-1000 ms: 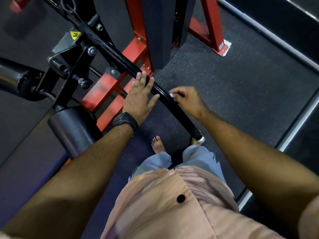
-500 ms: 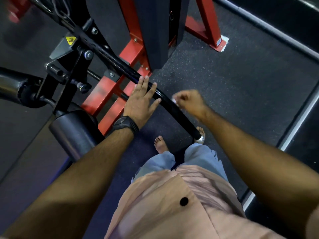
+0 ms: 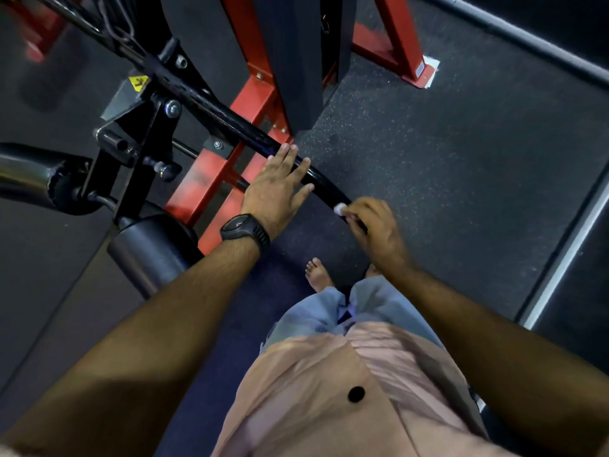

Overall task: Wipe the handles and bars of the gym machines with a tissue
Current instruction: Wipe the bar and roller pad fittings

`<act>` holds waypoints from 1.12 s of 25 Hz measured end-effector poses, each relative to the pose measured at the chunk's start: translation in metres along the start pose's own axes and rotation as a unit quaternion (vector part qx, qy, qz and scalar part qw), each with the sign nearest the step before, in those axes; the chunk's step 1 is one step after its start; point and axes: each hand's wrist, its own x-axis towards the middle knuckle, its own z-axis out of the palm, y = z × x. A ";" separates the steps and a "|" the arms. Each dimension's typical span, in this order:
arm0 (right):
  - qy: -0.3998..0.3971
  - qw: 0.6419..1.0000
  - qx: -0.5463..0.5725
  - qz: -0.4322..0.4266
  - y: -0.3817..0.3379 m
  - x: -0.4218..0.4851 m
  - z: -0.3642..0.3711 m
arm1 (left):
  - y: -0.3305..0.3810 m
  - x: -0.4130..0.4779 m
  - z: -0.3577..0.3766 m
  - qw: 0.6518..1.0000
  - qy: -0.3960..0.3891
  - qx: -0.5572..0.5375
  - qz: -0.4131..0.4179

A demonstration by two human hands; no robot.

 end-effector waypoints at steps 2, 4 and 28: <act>-0.033 0.996 -0.057 -0.064 0.019 -0.009 0.000 | 0.001 -0.001 0.001 1.000 -0.004 0.003 -0.007; -0.049 0.984 -0.115 -0.125 0.034 -0.014 -0.004 | 0.005 -0.002 0.004 1.000 -0.009 0.001 -0.021; -0.088 0.923 -0.266 -0.263 0.022 0.003 0.039 | -0.011 -0.007 0.052 0.989 0.135 0.035 0.051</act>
